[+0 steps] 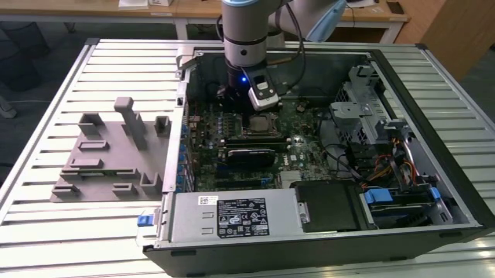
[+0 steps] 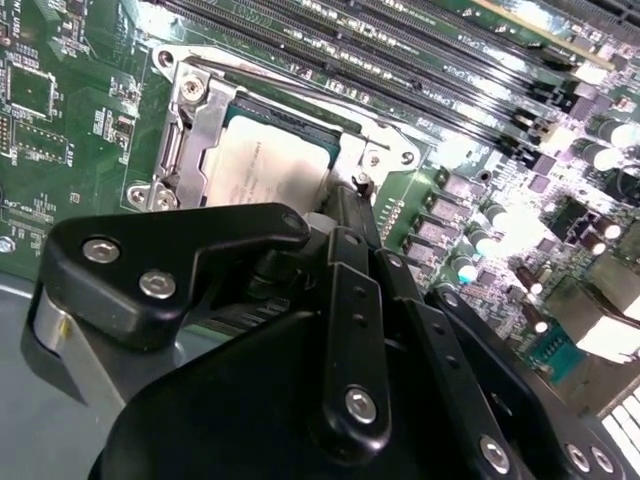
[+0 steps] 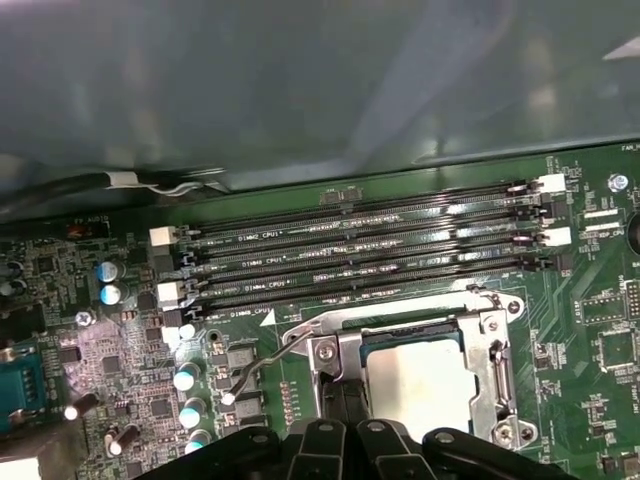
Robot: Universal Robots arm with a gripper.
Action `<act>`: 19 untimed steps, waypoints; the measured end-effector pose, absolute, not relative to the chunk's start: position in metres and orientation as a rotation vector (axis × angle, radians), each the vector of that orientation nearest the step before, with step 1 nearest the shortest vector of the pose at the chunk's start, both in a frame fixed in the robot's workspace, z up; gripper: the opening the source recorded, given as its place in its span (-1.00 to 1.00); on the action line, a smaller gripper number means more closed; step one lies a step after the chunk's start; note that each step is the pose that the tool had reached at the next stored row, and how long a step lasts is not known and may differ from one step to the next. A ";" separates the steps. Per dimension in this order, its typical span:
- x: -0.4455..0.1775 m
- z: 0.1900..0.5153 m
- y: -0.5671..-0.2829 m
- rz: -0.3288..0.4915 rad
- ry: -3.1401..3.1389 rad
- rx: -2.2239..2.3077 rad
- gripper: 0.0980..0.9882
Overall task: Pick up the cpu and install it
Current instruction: 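Close the cpu cover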
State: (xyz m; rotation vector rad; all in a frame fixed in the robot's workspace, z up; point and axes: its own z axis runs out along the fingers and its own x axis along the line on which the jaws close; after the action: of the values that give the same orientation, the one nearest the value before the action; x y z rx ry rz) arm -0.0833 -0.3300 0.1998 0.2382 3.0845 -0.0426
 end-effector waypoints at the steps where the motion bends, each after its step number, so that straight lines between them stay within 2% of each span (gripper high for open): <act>1: -0.083 0.201 -0.330 -0.043 3.084 0.238 -0.98; 19: -0.083 0.224 -0.330 -0.042 3.076 0.238 -0.98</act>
State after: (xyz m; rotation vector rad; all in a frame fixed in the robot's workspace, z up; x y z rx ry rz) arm -0.0833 -0.3300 0.2239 0.2378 3.0765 -0.0416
